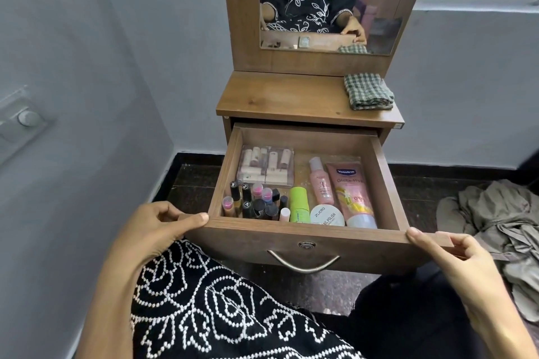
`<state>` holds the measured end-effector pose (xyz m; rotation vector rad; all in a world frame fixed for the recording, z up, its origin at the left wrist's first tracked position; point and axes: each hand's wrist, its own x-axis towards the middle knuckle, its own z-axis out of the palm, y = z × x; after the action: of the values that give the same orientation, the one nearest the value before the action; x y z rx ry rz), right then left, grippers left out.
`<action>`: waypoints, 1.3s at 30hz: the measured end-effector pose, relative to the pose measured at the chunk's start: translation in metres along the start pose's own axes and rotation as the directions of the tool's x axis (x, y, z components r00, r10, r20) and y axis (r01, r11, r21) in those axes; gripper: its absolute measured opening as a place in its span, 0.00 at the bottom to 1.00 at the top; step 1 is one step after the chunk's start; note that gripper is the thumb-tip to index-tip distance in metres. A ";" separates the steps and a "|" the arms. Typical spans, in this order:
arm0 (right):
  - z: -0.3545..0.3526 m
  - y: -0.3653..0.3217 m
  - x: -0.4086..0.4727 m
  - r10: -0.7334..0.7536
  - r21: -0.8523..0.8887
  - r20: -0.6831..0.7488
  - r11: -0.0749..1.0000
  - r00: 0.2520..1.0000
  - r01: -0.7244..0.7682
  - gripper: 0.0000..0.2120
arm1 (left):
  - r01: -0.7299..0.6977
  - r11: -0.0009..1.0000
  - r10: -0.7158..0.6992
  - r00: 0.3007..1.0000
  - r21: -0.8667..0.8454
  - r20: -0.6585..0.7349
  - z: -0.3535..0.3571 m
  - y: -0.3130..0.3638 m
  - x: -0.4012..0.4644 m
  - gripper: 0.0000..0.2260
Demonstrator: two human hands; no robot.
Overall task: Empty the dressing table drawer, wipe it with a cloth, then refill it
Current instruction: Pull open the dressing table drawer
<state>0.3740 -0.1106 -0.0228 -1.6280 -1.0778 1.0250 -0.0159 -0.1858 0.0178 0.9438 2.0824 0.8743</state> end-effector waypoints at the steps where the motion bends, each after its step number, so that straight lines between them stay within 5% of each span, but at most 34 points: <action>1: 0.000 -0.001 -0.001 0.003 0.005 0.005 1.000 1.000 -0.003 0.21 | 0.004 1.000 -0.004 1.000 0.003 0.004 -0.001 0.001 -0.001 0.32; 7: 0.001 -0.009 -0.007 0.026 0.022 0.028 0.999 0.999 -0.027 0.18 | 0.042 0.999 -0.042 0.998 0.002 0.042 -0.005 0.003 0.002 0.43; 18: -0.001 -0.017 -0.004 0.085 -0.066 0.053 0.995 0.995 -0.081 0.17 | 0.099 0.994 -0.103 0.989 0.040 0.110 -0.010 0.010 0.005 0.44; 25: -0.001 -0.042 0.002 -0.096 -0.280 0.019 0.955 0.995 0.098 0.14 | 0.167 0.971 -0.190 0.973 0.171 0.131 -0.013 0.029 0.002 0.25; 33: 0.063 -0.115 0.019 -0.253 -0.257 0.248 0.914 0.935 0.315 0.08 | -0.152 0.987 0.157 0.979 0.047 -0.128 0.004 0.077 0.016 0.07; 39: 0.156 -0.136 0.070 -0.058 -0.262 0.544 0.936 0.837 0.235 0.12 | -0.265 0.964 0.264 0.963 -0.010 -0.054 0.052 0.127 0.071 0.12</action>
<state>0.2191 0.0214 0.0574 -1.5040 -1.7972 1.2845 0.0339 -0.0479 0.0680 1.2219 2.0174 1.0612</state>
